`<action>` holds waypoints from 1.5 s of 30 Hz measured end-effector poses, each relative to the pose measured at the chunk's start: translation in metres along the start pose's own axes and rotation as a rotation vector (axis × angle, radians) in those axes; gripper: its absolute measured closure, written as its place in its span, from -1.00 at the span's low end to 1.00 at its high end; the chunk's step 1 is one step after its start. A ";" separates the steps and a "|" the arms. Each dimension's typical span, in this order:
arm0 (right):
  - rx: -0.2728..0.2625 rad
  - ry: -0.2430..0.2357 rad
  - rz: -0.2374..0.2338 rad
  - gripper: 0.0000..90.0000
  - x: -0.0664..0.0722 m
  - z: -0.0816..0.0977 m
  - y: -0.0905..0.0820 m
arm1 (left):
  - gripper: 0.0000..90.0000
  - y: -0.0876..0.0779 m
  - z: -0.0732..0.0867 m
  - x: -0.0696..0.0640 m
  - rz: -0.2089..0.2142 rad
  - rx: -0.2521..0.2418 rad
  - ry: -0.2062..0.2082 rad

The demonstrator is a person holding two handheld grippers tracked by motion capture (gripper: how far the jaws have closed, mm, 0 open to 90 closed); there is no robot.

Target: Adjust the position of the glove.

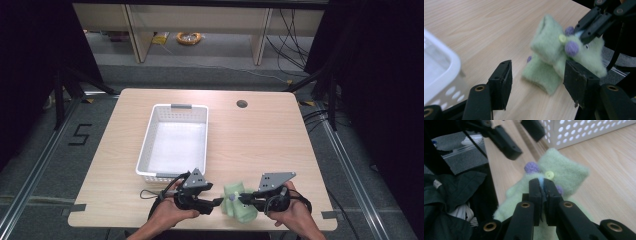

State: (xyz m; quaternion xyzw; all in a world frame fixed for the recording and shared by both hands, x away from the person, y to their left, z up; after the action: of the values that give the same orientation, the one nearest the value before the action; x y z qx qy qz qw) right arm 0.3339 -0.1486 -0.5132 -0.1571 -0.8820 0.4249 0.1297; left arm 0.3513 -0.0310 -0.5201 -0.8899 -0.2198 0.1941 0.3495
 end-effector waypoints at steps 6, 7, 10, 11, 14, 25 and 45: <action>0.009 -0.057 -0.022 0.93 0.010 0.000 0.004 | 0.00 0.006 -0.010 -0.006 0.028 0.010 0.049; 0.009 -0.057 -0.022 0.93 0.010 0.000 0.004 | 0.02 0.006 -0.010 -0.006 0.028 0.010 0.049; 0.017 -0.082 -0.039 0.93 0.017 0.000 0.006 | 0.10 0.009 -0.010 -0.013 0.072 0.016 0.084; 0.021 -0.086 -0.042 0.93 0.019 0.000 0.006 | 0.13 0.009 -0.009 -0.016 0.089 0.020 0.083; 0.021 -0.092 -0.047 0.93 0.020 -0.001 0.005 | 0.23 0.010 -0.006 -0.019 0.119 0.036 0.082; 0.046 -0.113 -0.028 0.93 0.012 -0.003 0.004 | 0.71 0.009 0.000 -0.019 0.134 0.048 0.017; 0.176 -0.119 -0.048 0.83 -0.037 -0.004 0.022 | 0.73 0.033 0.010 -0.010 0.117 0.008 -0.214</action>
State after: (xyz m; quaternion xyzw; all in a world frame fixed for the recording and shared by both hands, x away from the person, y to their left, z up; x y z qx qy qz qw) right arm 0.3727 -0.1468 -0.5316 -0.0986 -0.8508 0.5062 0.1005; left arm 0.3466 -0.0526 -0.5478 -0.8741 -0.2026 0.3088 0.3155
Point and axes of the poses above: each handheld gripper's, and its own axes: y roughly forward along the jaws, z roughly out of its underside, x roughly to its left, the point moved 10 cm from there along y, roughly forward along the jaws, and after that the axes turned 11 degrees about x, right-handed, at the moved point
